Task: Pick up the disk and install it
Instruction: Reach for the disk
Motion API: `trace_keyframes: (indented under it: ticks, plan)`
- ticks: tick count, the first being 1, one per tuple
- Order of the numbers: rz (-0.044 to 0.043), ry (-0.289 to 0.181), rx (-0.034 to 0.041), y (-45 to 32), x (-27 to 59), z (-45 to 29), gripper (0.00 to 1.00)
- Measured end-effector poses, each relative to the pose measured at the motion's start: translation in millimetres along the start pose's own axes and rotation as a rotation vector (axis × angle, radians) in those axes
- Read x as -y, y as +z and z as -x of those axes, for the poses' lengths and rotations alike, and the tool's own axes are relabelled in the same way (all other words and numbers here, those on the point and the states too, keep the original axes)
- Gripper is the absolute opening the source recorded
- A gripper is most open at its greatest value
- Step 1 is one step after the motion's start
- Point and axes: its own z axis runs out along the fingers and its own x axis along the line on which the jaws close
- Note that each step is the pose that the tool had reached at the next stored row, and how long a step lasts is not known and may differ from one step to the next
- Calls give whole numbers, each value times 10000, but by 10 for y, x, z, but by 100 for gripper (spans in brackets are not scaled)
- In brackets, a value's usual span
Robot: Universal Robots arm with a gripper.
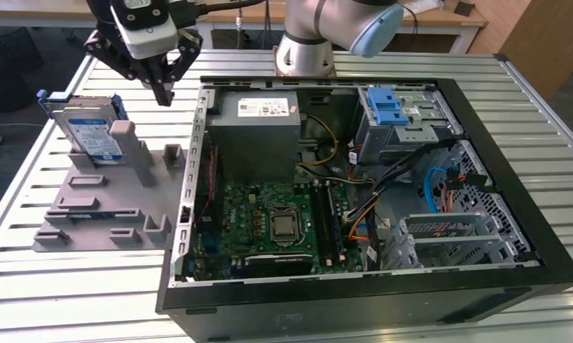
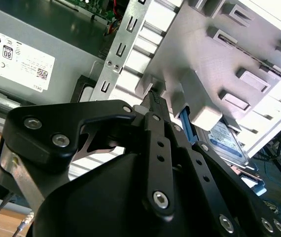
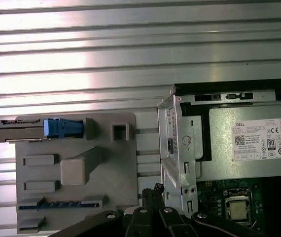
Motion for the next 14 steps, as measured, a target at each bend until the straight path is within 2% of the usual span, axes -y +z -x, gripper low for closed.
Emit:
trace_keyframes:
  ticks: [14]
  plan:
    - [0,0,-10,17,7,-85,11]
